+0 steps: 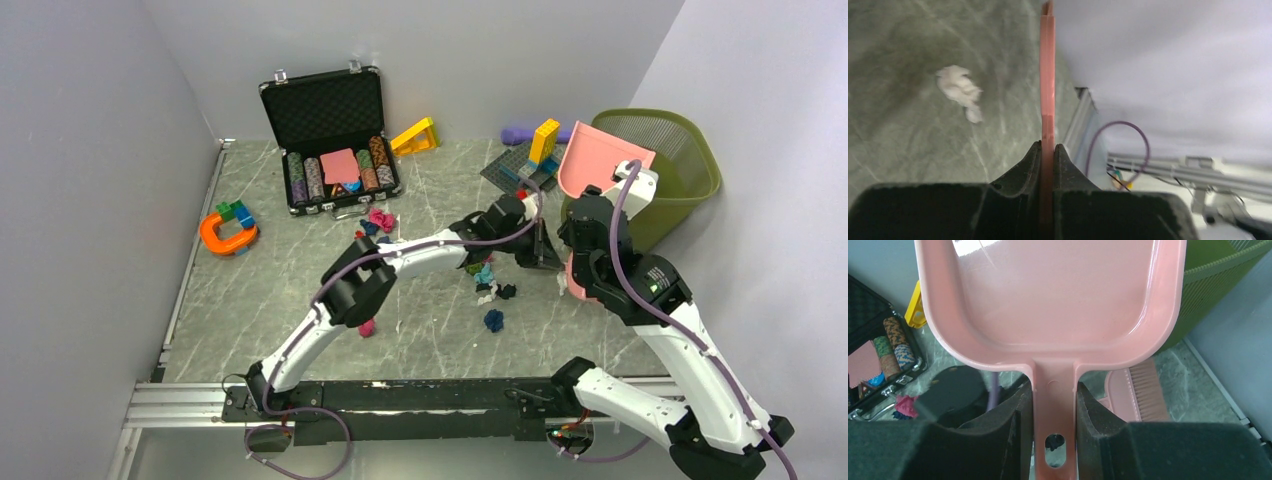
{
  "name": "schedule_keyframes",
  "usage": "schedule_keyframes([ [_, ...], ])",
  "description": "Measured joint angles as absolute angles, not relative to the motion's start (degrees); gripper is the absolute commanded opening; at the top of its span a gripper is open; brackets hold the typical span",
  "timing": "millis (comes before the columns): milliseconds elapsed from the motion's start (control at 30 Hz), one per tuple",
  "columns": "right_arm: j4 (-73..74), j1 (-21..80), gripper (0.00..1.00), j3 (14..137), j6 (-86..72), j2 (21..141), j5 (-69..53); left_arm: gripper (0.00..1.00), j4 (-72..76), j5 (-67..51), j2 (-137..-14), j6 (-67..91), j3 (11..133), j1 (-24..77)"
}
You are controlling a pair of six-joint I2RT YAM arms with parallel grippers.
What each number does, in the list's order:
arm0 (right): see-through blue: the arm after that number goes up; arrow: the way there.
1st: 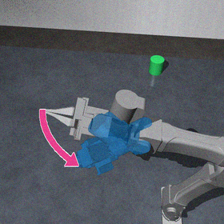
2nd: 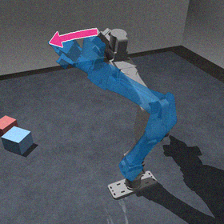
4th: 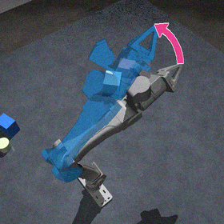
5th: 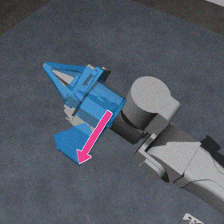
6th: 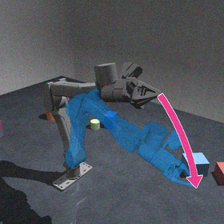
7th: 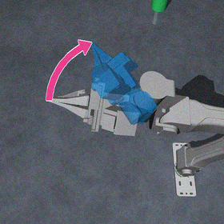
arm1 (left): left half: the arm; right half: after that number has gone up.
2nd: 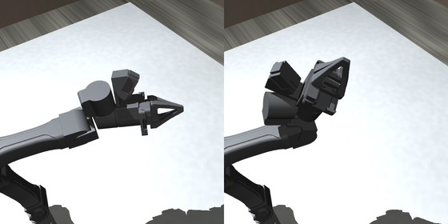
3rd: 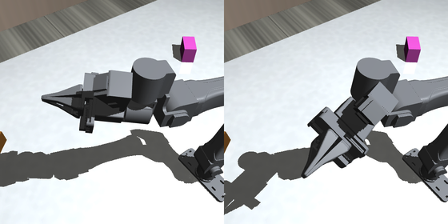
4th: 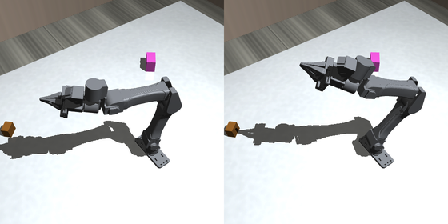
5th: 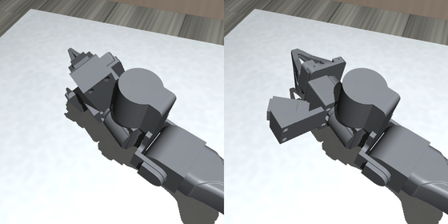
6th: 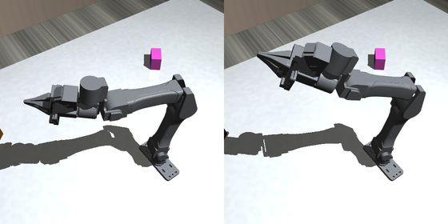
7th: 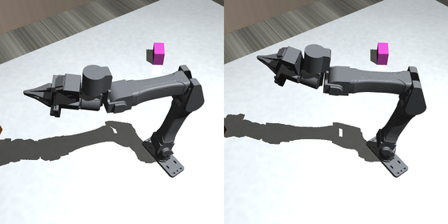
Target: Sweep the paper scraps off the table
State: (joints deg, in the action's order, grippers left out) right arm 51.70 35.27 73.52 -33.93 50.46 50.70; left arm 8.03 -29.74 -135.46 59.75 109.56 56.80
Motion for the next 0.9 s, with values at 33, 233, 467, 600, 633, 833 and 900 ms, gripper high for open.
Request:
schedule_keyframes([
  [33, 51.7, 35.27, 0.0, 73.41, -34.04, 50.35, 50.68, 0.0, 5.43, -28.42, -137.32, 59.75, 112.16, 57.08],
  [233, 51.59, 35.27, 0.0, 72.23, -34.59, 49.95, 50.43, 0.0, -12.38, -18.31, -141.36, 62.08, 117.71, 57.8],
  [467, 53.3, 35.27, 0.0, 72.05, -36.73, 52.8, 50.5, 0.0, -17.32, -12.73, -124.16, 62.98, 97.41, 54.5],
  [600, 54.43, 35.16, 0.0, 71.44, -38.61, 55.57, 50.02, 0.0, -22.85, -10.98, -112.77, 59.31, 87.39, 49.8],
  [633, 54.41, 35.11, 0.0, 70.78, -38.72, 55.61, 49.5, 0.0, -24.6, -9.72, -110.45, 57.82, 85.78, 48.42],
  [833, 54.26, 34.96, 0.0, 68.62, -38.5, 54.26, 47.29, 0.0, -33.08, -3.79, -104.09, 51.16, 85.6, 46.76],
  [900, 53.93, 34.96, 0.0, 68.62, -38.3, 54.24, 47.11, 0.0, -33.82, -4.05, -103.02, 49.06, 86.13, 46.98],
])
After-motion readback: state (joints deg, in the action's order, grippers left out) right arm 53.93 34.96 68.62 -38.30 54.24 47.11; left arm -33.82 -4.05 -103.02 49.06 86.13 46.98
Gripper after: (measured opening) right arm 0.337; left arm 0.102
